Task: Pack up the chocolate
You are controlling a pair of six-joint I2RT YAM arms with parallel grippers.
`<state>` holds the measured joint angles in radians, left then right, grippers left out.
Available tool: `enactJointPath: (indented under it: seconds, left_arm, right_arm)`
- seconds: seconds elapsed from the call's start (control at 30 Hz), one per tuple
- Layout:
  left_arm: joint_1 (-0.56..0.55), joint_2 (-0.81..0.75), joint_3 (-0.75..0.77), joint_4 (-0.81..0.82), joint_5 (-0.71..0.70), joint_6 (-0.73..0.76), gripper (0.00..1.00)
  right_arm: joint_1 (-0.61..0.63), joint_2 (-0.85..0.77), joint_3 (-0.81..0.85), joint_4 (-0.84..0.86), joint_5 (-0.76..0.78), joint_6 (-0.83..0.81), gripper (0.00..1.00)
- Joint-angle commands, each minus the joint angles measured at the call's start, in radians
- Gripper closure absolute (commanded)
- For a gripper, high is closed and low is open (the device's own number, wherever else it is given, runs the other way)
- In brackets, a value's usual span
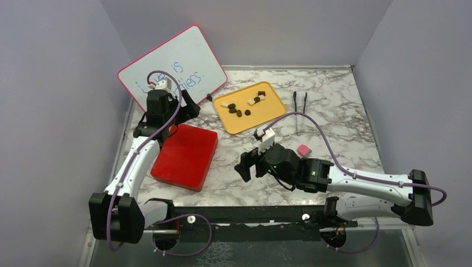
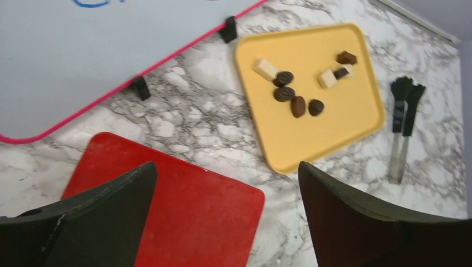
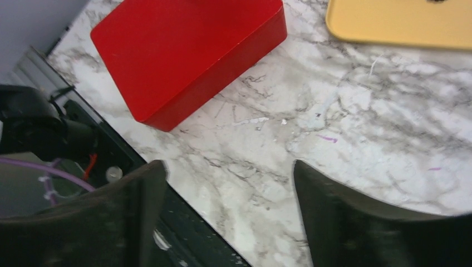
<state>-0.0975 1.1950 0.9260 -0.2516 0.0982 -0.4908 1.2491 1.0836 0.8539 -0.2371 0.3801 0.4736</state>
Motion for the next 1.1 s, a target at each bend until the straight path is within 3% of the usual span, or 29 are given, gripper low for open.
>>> enactJointPath:
  seconds: [0.0,0.17,0.43,0.73,1.07]
  left_arm:
    - [-0.058,-0.086,0.010,-0.004,0.128,0.067,0.01]
    - [-0.170,-0.179,-0.030,-0.008,0.184,0.134,0.01]
    - [-0.394,-0.267,-0.134,0.046,0.270,0.194,0.01]
    - [-0.431,-0.391,-0.233,0.229,0.372,0.200,0.01]
    - [-0.430,-0.442,-0.246,0.247,0.331,0.200,0.01]
  right_arm:
    - [0.006,0.034,0.003,-0.017,0.052,0.060,0.00]
    - [0.006,0.057,0.007,-0.025,0.101,0.116,0.00]
    - [0.004,0.029,0.065,-0.261,0.333,0.286,0.00]
    - [0.004,-0.080,0.118,-0.432,0.382,0.333,0.00]
    - [0.004,-0.246,0.103,-0.395,0.388,0.273,0.00]
